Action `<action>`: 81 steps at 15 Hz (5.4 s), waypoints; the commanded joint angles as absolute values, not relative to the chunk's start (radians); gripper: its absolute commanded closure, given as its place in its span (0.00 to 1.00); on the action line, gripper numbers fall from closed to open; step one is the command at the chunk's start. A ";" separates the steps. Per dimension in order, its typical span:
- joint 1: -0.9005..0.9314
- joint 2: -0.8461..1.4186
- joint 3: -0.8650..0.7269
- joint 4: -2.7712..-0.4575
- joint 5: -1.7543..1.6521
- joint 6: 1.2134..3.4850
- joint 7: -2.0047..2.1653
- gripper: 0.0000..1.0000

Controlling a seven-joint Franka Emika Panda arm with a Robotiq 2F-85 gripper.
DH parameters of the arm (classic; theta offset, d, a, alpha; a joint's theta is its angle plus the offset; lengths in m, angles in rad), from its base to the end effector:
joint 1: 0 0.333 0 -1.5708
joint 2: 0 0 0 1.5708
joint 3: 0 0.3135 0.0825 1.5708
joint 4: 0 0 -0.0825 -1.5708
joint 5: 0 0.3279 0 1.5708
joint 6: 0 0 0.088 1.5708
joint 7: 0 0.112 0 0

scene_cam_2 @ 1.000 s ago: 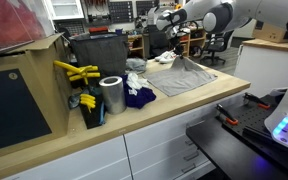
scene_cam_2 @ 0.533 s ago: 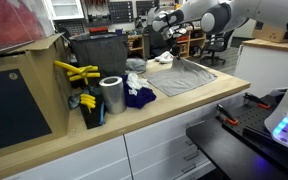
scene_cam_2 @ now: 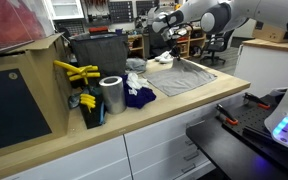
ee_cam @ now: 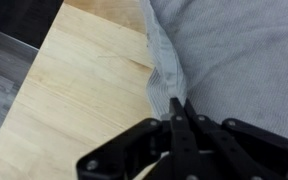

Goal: Fold the grey towel

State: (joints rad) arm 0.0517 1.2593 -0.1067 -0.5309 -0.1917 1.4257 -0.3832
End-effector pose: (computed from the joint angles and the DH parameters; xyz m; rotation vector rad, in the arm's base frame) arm 0.7052 -0.0208 0.2300 2.8048 0.5547 -0.5961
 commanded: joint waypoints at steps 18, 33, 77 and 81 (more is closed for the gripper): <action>0.070 1.017 -0.011 -1.022 -0.190 1.459 -0.527 0.99; 0.049 0.641 0.122 -1.654 -0.188 1.687 -0.484 0.99; -0.012 0.429 -0.066 -1.743 -0.086 2.377 0.111 0.99; -0.009 0.435 -0.076 -1.730 -0.099 2.366 0.106 0.99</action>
